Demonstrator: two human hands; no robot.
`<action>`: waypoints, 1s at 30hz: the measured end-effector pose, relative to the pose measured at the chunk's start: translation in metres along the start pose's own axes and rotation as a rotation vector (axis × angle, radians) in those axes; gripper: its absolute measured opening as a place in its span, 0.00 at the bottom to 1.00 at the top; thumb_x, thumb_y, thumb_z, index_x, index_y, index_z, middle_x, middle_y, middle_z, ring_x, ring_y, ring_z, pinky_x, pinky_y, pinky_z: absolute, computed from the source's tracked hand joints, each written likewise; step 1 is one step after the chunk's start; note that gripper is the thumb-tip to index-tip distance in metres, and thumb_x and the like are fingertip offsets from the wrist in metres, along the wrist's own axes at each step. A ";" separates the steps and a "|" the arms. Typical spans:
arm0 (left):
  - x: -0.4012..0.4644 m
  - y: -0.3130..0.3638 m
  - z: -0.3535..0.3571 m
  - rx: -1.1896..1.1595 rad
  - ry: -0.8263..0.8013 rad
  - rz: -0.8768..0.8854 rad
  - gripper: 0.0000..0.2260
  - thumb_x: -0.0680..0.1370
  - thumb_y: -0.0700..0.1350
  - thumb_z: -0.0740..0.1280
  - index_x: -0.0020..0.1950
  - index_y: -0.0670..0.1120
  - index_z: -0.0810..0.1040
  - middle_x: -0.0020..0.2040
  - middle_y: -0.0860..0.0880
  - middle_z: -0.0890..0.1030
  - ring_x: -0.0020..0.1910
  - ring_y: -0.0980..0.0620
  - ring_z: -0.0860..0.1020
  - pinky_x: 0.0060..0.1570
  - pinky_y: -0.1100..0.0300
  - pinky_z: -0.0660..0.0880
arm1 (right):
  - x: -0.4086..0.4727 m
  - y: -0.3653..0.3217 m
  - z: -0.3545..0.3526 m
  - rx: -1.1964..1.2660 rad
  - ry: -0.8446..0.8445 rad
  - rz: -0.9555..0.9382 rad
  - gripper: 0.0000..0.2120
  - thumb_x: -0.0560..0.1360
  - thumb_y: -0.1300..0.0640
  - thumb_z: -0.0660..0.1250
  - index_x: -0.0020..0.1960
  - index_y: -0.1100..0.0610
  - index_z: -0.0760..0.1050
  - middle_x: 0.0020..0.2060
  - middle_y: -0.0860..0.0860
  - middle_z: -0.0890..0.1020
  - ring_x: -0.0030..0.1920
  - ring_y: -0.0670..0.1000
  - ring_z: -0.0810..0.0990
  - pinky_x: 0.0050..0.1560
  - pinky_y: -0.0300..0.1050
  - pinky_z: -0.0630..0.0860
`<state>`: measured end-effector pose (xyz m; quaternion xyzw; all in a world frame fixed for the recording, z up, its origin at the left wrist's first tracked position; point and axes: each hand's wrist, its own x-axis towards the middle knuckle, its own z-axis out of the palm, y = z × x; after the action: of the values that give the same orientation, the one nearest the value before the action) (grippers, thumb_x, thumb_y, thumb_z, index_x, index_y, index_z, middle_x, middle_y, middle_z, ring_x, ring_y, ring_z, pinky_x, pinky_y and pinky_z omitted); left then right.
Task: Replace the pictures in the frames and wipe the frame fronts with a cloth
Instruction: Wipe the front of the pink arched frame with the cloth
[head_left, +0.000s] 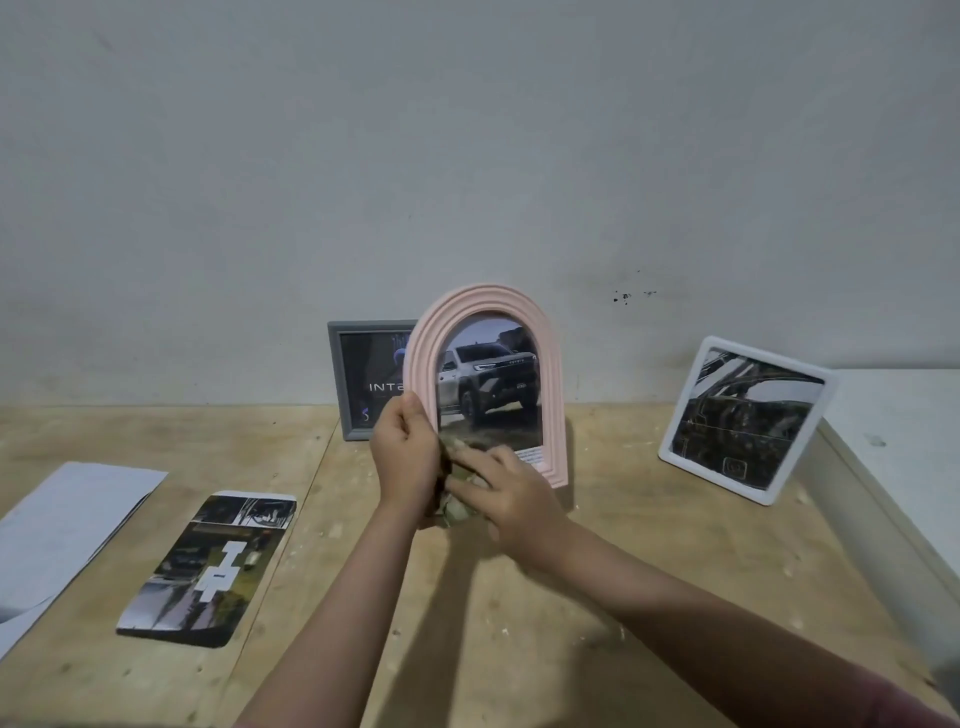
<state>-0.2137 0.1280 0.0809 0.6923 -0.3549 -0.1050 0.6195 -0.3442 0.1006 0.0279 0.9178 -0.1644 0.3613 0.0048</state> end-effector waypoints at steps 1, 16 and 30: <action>0.001 0.001 0.000 -0.012 0.009 0.000 0.18 0.83 0.46 0.54 0.33 0.45 0.63 0.29 0.49 0.65 0.29 0.52 0.63 0.30 0.59 0.60 | -0.008 0.005 0.004 -0.053 0.007 -0.008 0.16 0.69 0.63 0.67 0.56 0.54 0.78 0.59 0.53 0.78 0.43 0.56 0.74 0.37 0.45 0.74; -0.014 0.015 -0.001 0.055 0.007 0.258 0.17 0.79 0.50 0.56 0.36 0.40 0.70 0.27 0.52 0.69 0.26 0.53 0.66 0.28 0.55 0.62 | -0.007 0.005 -0.014 -0.154 0.077 0.099 0.14 0.69 0.60 0.64 0.53 0.53 0.79 0.51 0.57 0.78 0.46 0.58 0.75 0.42 0.48 0.72; -0.018 0.019 -0.009 0.073 -0.030 0.309 0.18 0.80 0.50 0.56 0.36 0.39 0.69 0.27 0.50 0.68 0.26 0.52 0.65 0.27 0.58 0.60 | 0.078 0.052 -0.081 0.084 0.476 0.424 0.33 0.65 0.77 0.55 0.69 0.61 0.68 0.66 0.63 0.69 0.66 0.61 0.68 0.69 0.46 0.66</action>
<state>-0.2277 0.1467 0.0952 0.6498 -0.4699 -0.0058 0.5975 -0.3602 0.0386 0.1337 0.7522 -0.3315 0.5652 -0.0701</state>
